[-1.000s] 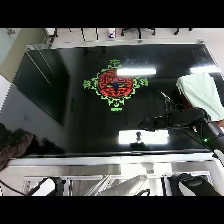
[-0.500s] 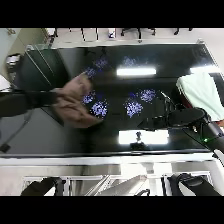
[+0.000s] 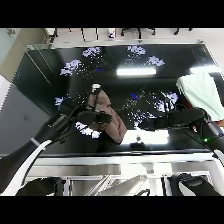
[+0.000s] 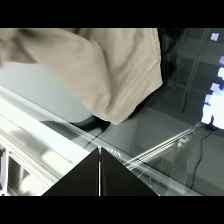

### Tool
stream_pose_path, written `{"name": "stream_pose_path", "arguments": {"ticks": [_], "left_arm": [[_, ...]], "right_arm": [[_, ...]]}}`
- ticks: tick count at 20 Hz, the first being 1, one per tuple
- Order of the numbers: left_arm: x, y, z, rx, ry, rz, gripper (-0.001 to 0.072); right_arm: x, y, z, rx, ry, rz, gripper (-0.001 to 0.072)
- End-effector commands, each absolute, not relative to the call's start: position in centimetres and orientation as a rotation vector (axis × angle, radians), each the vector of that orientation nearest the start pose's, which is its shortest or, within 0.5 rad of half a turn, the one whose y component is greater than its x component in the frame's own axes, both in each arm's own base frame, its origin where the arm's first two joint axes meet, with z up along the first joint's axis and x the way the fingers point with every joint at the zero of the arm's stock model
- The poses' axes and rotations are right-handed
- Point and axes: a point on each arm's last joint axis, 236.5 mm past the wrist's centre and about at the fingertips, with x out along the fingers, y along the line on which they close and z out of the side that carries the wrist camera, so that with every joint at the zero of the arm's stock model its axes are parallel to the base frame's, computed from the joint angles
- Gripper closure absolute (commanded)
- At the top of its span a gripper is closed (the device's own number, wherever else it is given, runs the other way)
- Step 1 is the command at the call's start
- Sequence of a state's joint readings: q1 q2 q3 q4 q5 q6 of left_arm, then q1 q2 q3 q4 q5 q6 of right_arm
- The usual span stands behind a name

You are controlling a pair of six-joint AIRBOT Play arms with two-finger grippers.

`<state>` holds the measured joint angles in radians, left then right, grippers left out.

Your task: Fold the shirts.

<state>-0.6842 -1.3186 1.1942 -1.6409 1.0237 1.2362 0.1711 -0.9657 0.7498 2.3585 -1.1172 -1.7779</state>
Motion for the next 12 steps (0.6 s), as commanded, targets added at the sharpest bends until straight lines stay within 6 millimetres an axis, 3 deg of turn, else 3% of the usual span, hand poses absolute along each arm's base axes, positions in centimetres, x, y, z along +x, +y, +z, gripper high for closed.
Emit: {"name": "stream_pose_path", "arguments": {"ticks": [1, 2, 3, 4, 5, 7, 9, 10, 12], "left_arm": [[33.0, -27.5, 1.7, -0.003, 1.279, -0.397, 0.001], [33.6, -26.0, 3.3, 0.016, 1.288, -0.389, 0.001], [33.9, -24.2, 5.1, 0.038, 1.295, -0.384, 0.001], [33.9, -21.9, 6.9, 0.047, 1.302, -0.368, 0.001], [33.7, -19.4, 7.9, 0.036, 1.315, -0.331, 0.001], [31.9, -14.8, 7.5, -0.016, 1.36, -0.245, 0.001], [29.3, -11.7, 4.1, -0.088, 1.403, -0.18, 0.001], [28.0, -11.4, 1.9, -0.158, 1.412, -0.176, 0.001], [26.9, -12.8, -2.2, -0.364, 1.367, -0.223, 0.001]], "right_arm": [[26.5, 20.1, 3.6, 0.506, 1.254, 0.642, 0.0691], [26.8, 19.9, 3.9, 0.512, 1.244, 0.639, 0.0681], [27.2, 19.5, 4.2, 0.518, 1.235, 0.63, 0.0546], [27.7, 18.9, 4.4, 0.531, 1.224, 0.611, 0.0228], [28.3, 17.9, 4.2, 0.542, 1.216, 0.583, 0.0092], [28.9, 16.2, 3.2, 0.55, 1.231, 0.532, 0.0092], [28.7, 15.9, 1.2, 0.578, 1.291, 0.51, 0.0092], [28.0, 16.4, -0.2, 0.594, 1.343, 0.51, 0.0092], [26.3, 18.5, -3.5, 0.62, 1.457, 0.524, 0.0092]]}}
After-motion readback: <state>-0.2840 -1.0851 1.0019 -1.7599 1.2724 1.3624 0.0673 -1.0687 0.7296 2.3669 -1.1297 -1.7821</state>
